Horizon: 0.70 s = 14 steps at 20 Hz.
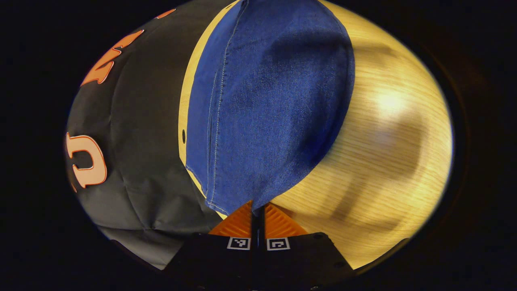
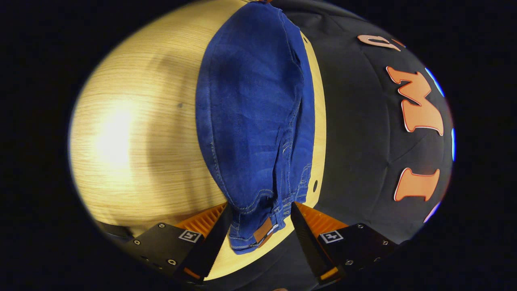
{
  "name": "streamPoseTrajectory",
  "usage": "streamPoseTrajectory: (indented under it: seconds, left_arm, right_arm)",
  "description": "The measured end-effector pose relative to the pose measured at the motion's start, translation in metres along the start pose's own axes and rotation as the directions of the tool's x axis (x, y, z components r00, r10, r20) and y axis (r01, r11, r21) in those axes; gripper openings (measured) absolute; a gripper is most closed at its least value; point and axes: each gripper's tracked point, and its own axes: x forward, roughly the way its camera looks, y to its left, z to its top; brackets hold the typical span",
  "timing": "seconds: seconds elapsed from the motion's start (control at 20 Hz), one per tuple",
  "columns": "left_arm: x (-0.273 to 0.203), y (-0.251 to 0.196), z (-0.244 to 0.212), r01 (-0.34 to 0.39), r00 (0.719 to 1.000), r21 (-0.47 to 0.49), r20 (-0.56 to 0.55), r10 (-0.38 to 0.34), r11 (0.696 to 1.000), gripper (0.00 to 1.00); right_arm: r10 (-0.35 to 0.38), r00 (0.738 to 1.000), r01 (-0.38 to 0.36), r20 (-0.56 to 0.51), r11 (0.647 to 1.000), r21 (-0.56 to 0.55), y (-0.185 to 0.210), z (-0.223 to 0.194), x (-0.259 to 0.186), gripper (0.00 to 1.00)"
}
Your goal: Grasp the waist and the cuffs of the jeans and fold them to make the two legs overlap; first hold the waist and fold one-third of the jeans toward the cuffs, then hold the cuffs and fold the remaining one-third in the same direction to finish folding.
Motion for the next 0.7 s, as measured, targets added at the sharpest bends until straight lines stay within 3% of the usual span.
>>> streamPoseTrajectory:
  seconds: [0.1,0.15,0.25,0.3,0.45,0.7]
  left_arm:
    - [0.000,-0.001,0.000,-0.002,1.000,0.004,0.003,0.002,1.000,0.00]
    - [0.000,-0.002,0.001,0.001,1.000,0.002,0.002,-0.001,1.000,0.00]
    - [0.000,-0.002,0.000,0.011,1.000,-0.007,0.004,-0.011,1.000,0.00]
    - [0.001,-0.002,0.000,0.017,1.000,-0.011,0.008,-0.017,1.000,0.00]
    - [-0.002,-0.003,0.000,0.028,0.999,-0.021,0.019,-0.028,0.999,0.00]
    - [-0.004,0.000,0.009,0.047,0.997,-0.051,0.060,-0.044,0.998,0.01]
  right_arm:
    - [0.076,0.997,-0.075,-0.027,0.996,0.039,0.012,-0.004,0.008,0.86]
    - [0.117,0.992,-0.115,-0.053,0.993,0.039,0.022,-0.006,0.008,0.61]
    - [0.100,0.992,-0.101,-0.073,0.995,-0.009,0.022,-0.002,0.005,0.12]
    - [0.108,0.991,-0.109,-0.075,0.994,-0.001,0.022,-0.003,0.007,0.13]
    - [0.184,0.980,-0.178,-0.074,0.980,0.083,0.025,-0.003,0.001,0.02]
    - [0.236,0.968,-0.226,-0.084,0.967,0.118,0.015,-0.002,-0.006,0.02]
